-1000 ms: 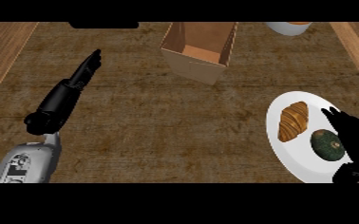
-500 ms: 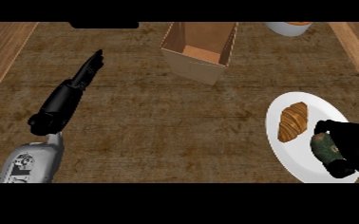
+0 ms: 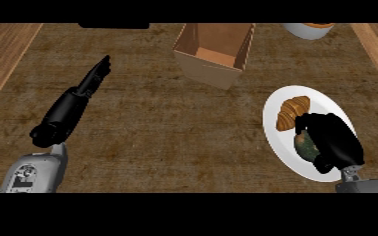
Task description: Pick the squash from the plate and place it in the cardboard box
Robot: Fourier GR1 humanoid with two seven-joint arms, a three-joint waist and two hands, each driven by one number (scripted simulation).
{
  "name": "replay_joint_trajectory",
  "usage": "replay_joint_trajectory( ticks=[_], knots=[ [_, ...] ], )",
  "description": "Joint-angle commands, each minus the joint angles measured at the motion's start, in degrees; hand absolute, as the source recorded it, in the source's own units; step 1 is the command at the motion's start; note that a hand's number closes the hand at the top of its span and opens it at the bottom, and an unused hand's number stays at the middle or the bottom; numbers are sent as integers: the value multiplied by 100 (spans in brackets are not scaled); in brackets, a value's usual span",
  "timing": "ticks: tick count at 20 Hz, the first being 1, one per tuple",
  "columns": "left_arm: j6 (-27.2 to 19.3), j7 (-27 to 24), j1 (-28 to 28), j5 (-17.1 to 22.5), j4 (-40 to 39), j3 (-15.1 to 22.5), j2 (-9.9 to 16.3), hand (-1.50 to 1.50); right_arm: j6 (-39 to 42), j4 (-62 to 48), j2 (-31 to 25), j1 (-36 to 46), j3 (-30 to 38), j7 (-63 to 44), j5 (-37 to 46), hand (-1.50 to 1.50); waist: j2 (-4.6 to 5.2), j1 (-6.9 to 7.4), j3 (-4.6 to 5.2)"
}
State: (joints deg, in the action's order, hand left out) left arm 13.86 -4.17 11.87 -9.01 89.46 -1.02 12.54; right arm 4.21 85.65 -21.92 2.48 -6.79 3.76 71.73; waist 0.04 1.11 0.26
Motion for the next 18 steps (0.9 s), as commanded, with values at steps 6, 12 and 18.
replay_joint_trajectory(
  ticks=[6, 12, 18],
  knots=[
    [203, -50, 319, -75, -168, 451, -215, 0, 720, -20, 2142, 1946, -2618, 258, -108, 150, 120, 789, -19],
    [35, 65, 551, -34, -386, 167, -205, 0, 352, -5, 2180, 3497, -3665, -1155, -1236, 150, 42, 380, -20],
    [142, 80, 437, 6, -230, 44, 0, 0, -322, 171, 2189, 4454, -2959, -2937, -2199, 150, -3, 234, -20]
  ],
)
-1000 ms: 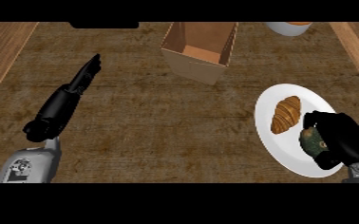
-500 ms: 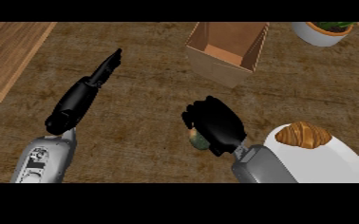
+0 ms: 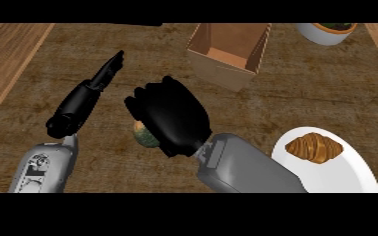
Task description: Pick the squash from the plate and place it in the cardboard box
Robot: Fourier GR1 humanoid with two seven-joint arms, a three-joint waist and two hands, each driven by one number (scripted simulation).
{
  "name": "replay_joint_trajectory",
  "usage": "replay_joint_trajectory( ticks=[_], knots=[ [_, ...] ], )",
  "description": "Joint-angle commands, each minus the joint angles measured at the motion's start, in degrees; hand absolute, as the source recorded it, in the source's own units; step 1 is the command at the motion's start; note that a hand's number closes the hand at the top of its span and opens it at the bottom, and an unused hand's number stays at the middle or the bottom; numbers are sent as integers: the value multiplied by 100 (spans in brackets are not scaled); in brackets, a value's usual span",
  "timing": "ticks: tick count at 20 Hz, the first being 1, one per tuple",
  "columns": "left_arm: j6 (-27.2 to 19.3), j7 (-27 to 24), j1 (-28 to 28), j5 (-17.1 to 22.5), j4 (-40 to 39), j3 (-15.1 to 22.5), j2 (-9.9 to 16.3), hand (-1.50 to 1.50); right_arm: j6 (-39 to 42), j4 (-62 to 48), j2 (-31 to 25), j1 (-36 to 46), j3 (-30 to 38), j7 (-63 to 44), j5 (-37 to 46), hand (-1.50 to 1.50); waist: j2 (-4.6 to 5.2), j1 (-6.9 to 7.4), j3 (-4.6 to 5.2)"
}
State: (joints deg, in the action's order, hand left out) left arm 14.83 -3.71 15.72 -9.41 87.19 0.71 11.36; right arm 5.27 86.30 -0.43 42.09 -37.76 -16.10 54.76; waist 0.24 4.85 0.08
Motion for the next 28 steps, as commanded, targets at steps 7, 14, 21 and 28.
replay_joint_trajectory(
  ticks=[7, 14, 21, 28],
  knots=[
    [-54, 26, -39, 44, -63, -174, 19, 0, -1334, -1267, 43, 1879, 993, -1922, -1155, 150, 10, -203, -1],
    [43, 149, -7, 99, 86, -248, 100, 0, -1629, -3373, -139, 2742, 1989, -837, -1262, 150, 37, -298, -3],
    [51, -45, -140, 74, 136, -299, 158, 0, -277, -4722, -605, 3001, 2067, -324, -1445, 150, 42, -292, -3],
    [-36, 132, 33, -15, 97, -242, 58, 0, 301, -6044, -927, 2964, 2190, 948, -1469, 150, 73, -275, -7]
  ],
)
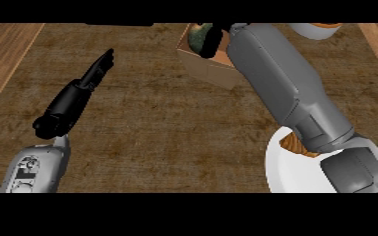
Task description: Pick the squash from the plate and place it in the cardboard box
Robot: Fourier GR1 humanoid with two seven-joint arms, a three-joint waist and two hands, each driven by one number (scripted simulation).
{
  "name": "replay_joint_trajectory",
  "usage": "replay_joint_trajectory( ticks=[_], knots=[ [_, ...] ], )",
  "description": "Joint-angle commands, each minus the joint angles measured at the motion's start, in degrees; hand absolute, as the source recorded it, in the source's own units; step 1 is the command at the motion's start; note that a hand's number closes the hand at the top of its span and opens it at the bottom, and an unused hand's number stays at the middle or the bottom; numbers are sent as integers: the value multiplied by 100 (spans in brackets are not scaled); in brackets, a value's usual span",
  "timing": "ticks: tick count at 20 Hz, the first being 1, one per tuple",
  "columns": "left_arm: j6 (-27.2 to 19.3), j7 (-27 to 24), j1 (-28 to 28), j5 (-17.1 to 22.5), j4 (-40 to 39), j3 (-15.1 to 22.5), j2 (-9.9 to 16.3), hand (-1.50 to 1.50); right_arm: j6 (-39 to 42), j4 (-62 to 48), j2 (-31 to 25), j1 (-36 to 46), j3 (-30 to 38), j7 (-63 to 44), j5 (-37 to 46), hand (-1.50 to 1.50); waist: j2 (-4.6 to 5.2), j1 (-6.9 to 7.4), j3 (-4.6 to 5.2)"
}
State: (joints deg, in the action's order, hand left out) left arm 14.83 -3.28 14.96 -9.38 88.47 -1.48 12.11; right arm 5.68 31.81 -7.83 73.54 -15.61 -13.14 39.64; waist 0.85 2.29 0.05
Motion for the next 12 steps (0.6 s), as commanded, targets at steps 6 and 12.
replay_joint_trajectory(
  ticks=[6, 12],
  knots=[
    [125, 231, 186, 77, -2, -66, 61, 0, 1092, -1457, -362, 238, 80, 1180, 59, -150, 30, 56, -4],
    [67, 180, -41, 38, 198, -15, -18, 0, 841, -1163, -390, 23, 495, 2403, -309, -150, -25, -22, -11]
  ],
)
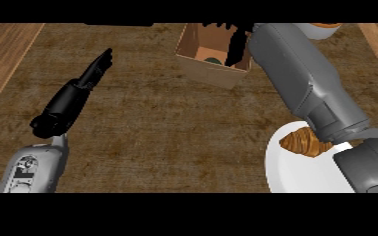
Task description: Pick the squash from the plate and place it in the cardboard box
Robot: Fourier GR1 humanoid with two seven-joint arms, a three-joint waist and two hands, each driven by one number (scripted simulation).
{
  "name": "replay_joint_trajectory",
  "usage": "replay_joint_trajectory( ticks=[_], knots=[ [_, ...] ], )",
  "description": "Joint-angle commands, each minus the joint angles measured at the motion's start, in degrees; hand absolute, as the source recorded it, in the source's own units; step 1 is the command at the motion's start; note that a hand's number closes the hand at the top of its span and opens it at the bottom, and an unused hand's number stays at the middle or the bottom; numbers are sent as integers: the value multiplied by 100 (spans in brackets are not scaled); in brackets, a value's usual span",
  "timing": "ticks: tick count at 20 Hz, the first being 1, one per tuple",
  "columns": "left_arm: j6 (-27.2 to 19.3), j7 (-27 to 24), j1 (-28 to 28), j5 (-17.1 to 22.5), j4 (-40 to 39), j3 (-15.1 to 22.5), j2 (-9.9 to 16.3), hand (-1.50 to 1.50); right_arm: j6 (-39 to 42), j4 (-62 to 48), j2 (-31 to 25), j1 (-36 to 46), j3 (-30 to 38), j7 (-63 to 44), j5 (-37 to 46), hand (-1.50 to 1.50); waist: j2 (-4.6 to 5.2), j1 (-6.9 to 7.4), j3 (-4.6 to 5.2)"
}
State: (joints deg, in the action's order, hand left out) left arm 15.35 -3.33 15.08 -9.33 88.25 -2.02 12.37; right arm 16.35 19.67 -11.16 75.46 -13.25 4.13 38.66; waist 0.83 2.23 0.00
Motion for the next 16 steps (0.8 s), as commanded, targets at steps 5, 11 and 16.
replay_joint_trajectory(
  ticks=[5, 11, 16],
  knots=[
    [-41, 70, -107, 6, 72, -9, -46, 0, -862, 338, 202, -116, 2090, 814, -1954, -150, 6, 5, -29],
    [103, 24, -59, 102, 135, -47, 41, 0, -1158, -20, 17, -47, 3320, 420, -3024, -150, 22, 40, -5],
    [19, 38, -88, -3, 165, 125, -140, 0, -1060, -318, -596, -308, 3571, 986, -3132, -150, 54, 78, -5]
  ],
)
